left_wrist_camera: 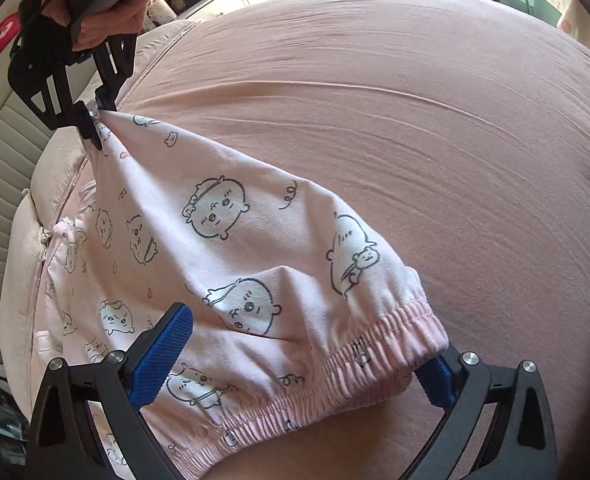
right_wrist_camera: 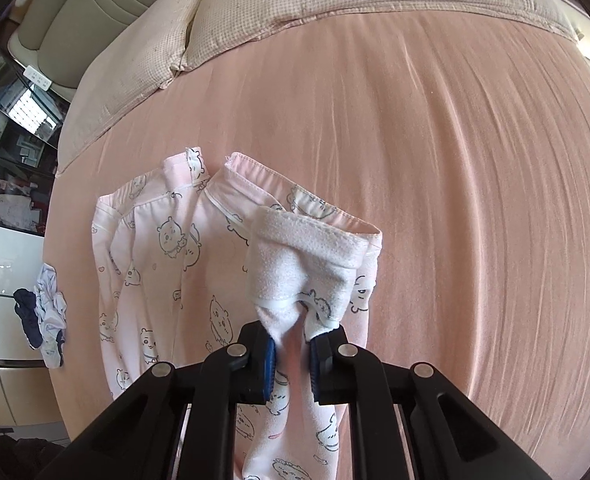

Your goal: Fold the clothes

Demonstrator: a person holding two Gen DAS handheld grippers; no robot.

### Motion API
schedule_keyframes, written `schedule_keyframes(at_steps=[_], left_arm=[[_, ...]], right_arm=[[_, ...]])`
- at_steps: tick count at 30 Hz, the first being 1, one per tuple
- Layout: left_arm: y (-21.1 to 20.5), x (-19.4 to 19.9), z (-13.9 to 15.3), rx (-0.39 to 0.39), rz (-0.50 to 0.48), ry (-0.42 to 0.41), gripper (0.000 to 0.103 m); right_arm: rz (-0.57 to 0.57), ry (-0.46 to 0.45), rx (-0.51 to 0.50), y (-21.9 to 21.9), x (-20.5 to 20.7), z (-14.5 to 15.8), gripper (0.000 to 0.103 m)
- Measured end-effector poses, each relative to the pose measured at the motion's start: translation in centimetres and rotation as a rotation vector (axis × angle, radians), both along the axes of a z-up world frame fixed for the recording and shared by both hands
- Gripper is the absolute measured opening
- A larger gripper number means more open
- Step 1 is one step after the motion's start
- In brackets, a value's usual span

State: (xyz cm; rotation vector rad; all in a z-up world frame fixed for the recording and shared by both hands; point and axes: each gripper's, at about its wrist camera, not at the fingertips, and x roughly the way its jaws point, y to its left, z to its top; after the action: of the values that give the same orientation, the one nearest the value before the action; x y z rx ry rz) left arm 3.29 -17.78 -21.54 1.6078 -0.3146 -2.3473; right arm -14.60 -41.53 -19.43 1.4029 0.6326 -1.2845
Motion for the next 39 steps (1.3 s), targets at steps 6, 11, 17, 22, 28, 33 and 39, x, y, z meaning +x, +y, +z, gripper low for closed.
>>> schedule_keyframes(at_steps=[6,11,17,22,28,33,39], left_arm=[[-0.7,0.5,0.4,0.006,-0.005,0.035,0.075],[-0.3,1.0,0.6,0.019,-0.034,0.055,0.049],[-2.4,2.1,1.2,0.179,0.041,0.108,0.02],[-7.8,3.4,1.6,0.425,0.214,0.153,0.018],[-10.1,5.2,2.2,0.503,0.356,0.171,0.018],[-11.0,6.1,2.4,0.51,0.426,0.151,0.018],[-11.0,6.3,2.4,0.529,0.441,0.112,0.018]], right_arm=[[0.015,0.029,0.015,0.1,0.1,0.8,0.011],[0.02,0.051,0.03,0.2,0.3,1.3,0.01],[0.033,0.127,0.086,-0.2,0.9,2.0,0.01],[0.053,0.164,0.107,-0.6,1.5,2.7,0.01],[0.057,0.191,0.108,-0.9,1.8,3.1,0.01],[0.045,0.202,0.12,-1.0,1.7,3.1,0.01],[0.055,0.224,0.125,-0.9,2.1,3.4,0.01]])
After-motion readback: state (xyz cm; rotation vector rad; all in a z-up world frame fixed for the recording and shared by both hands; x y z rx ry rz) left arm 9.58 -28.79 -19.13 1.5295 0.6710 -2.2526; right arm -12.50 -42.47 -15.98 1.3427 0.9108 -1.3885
